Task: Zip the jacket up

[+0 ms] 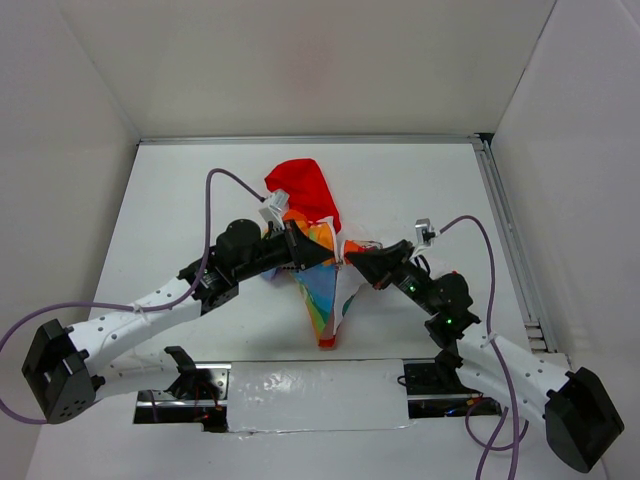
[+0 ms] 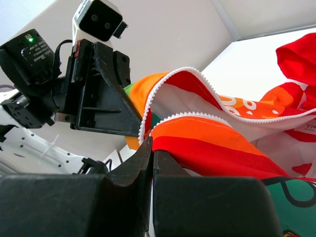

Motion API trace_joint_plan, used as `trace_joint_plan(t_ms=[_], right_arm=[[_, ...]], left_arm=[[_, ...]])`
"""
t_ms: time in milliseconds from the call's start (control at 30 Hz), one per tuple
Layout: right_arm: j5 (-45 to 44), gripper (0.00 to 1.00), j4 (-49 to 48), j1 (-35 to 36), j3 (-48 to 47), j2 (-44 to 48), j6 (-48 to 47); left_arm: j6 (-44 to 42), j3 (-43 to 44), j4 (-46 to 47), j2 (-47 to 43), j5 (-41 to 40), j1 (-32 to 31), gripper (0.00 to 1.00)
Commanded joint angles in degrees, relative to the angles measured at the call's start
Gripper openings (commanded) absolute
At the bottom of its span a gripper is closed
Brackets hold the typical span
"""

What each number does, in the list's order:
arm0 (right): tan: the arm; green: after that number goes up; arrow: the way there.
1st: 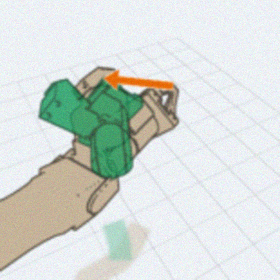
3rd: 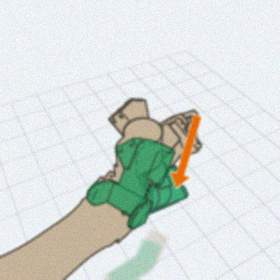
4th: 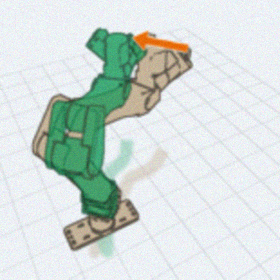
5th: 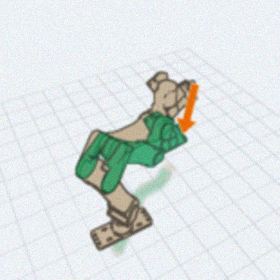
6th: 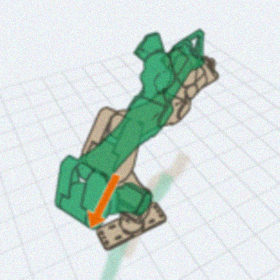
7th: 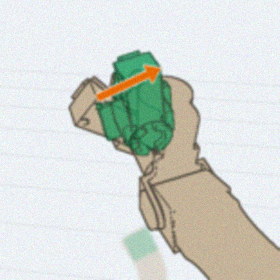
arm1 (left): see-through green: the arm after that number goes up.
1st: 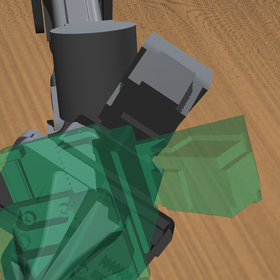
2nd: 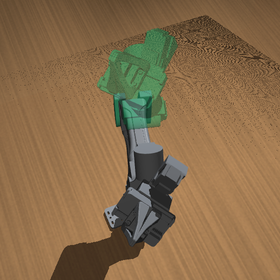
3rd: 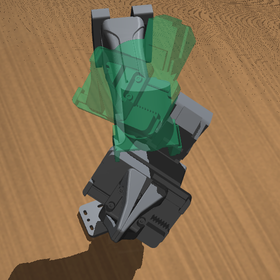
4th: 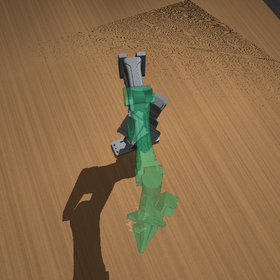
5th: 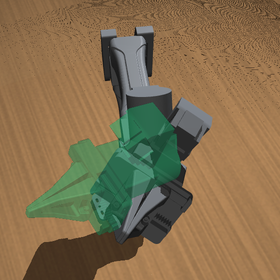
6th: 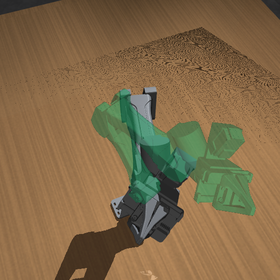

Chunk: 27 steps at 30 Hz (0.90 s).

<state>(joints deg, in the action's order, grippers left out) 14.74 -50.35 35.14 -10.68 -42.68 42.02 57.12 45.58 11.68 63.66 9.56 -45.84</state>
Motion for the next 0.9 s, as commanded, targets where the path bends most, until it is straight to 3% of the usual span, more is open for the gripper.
trace_joint_plan(t_ms=[0,167,433,867], right_arm=[[-1.21,0.0,-5.29,0.37,-3.38,-0.3,-0.01],[-3.31,0.0,-5.72,0.37,-2.51,-0.13,2.18],[-9.11,0.0,-4.32,1.16,-0.66,-0.92,16.33],[-5.33,0.0,-1.07,5.03,-2.68,-1.89,12.83]], left_arm=[[-1.05,-0.23,4.05,-0.73,3.35,-0.21,0.0],[0.35,-1.11,3.96,-0.99,2.22,-0.12,0.0],[4.13,-2.87,3.87,-1.87,-1.55,-0.21,0.0],[1.68,-0.05,2.82,0.06,-0.69,-0.21,0.0]])
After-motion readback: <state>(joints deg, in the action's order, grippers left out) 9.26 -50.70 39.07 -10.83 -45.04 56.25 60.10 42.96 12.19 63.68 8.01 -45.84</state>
